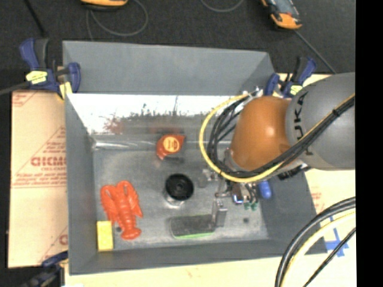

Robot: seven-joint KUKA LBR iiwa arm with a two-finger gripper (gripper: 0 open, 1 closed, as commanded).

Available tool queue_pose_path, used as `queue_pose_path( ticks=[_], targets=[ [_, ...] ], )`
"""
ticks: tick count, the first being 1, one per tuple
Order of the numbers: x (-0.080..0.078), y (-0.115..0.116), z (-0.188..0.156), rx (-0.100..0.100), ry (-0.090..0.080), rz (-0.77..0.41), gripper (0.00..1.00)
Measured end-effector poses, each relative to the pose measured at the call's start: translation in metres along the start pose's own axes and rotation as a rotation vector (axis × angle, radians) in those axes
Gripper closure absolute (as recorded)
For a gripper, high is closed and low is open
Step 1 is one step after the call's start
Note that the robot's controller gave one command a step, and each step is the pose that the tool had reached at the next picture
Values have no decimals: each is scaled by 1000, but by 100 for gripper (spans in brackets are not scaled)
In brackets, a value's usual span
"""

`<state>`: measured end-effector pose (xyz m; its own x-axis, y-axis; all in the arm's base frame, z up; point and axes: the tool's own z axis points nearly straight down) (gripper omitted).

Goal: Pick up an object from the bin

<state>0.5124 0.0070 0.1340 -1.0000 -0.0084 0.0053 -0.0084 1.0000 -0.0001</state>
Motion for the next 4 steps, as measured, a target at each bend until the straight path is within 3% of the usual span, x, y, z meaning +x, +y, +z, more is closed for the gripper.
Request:
queue_pose_path(
  ticks=[1,2,3,4],
  targets=[
    [-2,0,-4,0,-8,0,0],
    [-6,4,19,2,-16,-52,0],
    [-41,19,58,2,-10,-203,0],
    [-47,54,56,-1,-16,-199,100]
  ],
)
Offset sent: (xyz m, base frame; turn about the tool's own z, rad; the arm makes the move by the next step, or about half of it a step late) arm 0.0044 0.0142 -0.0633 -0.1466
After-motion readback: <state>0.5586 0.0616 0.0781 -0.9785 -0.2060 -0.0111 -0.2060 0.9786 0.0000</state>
